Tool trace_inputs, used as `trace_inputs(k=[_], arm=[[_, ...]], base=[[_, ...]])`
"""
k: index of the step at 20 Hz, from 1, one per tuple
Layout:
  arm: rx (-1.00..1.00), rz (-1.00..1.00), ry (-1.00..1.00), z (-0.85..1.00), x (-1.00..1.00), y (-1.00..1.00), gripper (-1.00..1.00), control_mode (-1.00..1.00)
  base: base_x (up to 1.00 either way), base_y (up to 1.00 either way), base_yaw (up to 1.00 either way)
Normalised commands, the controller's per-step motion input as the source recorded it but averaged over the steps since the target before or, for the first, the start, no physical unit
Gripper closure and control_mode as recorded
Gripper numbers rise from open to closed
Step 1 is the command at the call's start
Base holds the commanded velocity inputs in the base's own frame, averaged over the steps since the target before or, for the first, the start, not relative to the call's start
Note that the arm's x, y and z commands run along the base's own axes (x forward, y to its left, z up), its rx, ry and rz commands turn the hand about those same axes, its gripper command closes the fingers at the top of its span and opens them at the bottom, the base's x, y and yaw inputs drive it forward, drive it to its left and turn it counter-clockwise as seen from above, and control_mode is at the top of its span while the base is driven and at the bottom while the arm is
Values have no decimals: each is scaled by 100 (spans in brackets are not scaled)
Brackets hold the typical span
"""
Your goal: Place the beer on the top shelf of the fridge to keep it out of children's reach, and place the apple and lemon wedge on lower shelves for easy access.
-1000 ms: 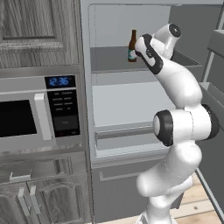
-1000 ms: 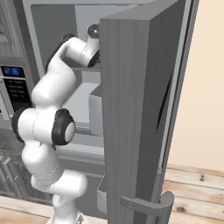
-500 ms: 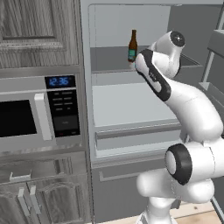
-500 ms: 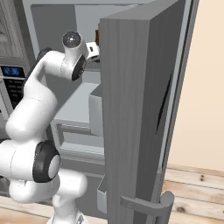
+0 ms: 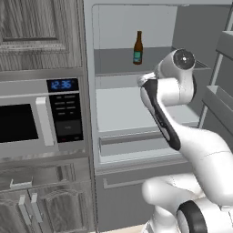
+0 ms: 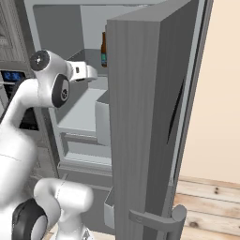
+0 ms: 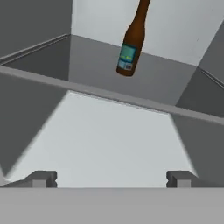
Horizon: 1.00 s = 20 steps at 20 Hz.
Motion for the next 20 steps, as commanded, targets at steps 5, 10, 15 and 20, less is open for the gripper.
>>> trace_inputs(k=[5,10,15,20], arm=[[16,-23,0,-1,-100,3,-100,-100],[15,-1,0,0,-100,5,-100,-100],[14,5,0,-1,-89,11,-100,-100],[0,3,0,-1,-35,14,-100,-100]], base=[[0,0,0],[0,0,0],[0,0,0],[0,0,0]])
